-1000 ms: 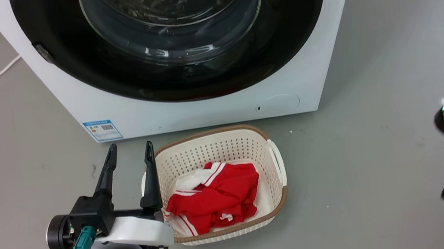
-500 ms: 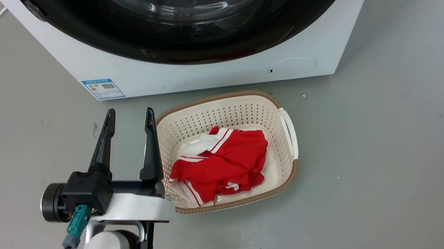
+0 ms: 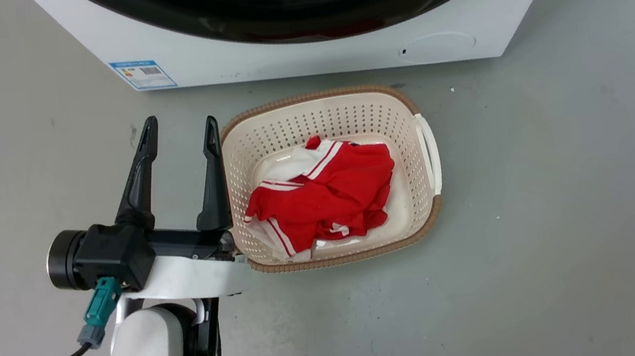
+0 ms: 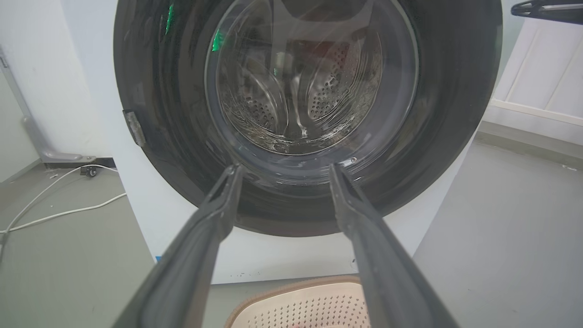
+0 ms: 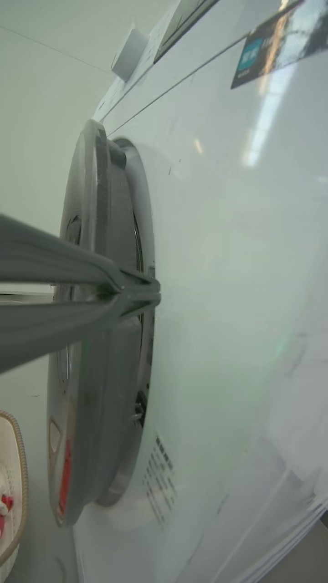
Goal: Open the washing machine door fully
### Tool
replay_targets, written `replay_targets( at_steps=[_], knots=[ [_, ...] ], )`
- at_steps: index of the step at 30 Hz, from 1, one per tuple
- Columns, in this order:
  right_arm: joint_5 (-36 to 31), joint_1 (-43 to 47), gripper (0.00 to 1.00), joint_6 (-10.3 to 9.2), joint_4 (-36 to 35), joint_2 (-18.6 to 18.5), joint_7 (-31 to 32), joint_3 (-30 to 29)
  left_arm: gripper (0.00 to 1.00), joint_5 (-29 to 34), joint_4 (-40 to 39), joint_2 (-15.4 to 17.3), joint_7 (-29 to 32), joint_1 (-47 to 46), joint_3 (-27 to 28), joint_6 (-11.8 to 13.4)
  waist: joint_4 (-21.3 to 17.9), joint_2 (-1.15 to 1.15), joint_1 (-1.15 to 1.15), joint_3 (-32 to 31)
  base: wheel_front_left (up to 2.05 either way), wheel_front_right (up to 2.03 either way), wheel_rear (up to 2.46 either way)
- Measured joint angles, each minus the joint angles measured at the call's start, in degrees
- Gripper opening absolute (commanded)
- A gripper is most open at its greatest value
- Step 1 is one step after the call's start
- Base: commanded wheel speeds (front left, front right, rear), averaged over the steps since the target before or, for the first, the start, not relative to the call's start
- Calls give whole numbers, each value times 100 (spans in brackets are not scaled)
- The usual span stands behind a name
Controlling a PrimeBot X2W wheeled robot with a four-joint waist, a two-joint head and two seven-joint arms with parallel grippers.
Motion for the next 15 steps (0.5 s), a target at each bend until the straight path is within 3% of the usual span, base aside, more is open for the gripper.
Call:
replay_targets(
  at_steps=[15],
  knots=[
    [-232,-477,0,1,294,235,298,249,100,-32,-105,0,0,-113,-15,34,79,0,0,412,0,0,0]
  ],
)
